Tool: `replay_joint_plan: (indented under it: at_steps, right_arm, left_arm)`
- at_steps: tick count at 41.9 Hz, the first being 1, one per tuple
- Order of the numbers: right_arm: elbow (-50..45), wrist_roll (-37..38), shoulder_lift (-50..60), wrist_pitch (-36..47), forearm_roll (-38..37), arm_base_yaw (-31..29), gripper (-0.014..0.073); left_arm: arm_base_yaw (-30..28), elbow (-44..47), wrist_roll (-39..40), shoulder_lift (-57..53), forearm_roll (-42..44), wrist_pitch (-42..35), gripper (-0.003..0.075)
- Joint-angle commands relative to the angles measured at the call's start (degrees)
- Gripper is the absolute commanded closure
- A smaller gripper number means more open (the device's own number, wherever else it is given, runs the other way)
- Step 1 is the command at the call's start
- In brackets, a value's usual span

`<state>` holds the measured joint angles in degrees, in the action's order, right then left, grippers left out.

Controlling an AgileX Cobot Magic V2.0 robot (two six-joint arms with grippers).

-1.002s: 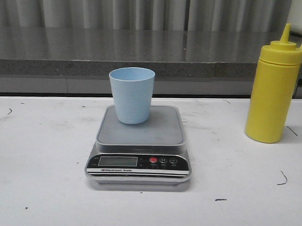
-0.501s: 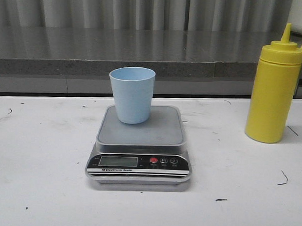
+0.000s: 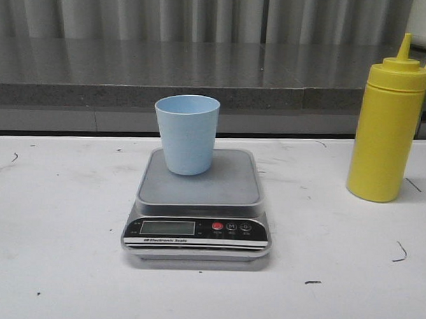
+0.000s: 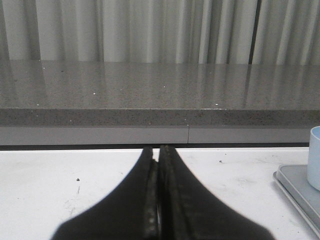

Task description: Pour seasoning into cup on scale with both arms

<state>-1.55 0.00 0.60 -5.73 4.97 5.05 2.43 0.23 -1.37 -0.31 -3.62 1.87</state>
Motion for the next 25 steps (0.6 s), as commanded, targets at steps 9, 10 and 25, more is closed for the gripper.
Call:
replay_joint_plan:
  at_steps: [9,10,25]
  right_arm:
    - [0.3,3.0,1.0,4.6,-1.3,-2.6,0.0662]
    - [0.3,4.0,1.0,4.8,-2.0,-2.8,0.0662]
    - [0.3,3.9,1.0,4.5,-2.7,-2.8,0.0662]
  left_arm:
    - [0.5,1.4,0.3,-0.9,-0.6,-5.0,0.0740]
    - [0.5,1.4,0.3,-0.9,-0.6,-5.0,0.0740]
    - [0.5,1.4,0.3,-0.9,-0.6,-5.0,0.0740]
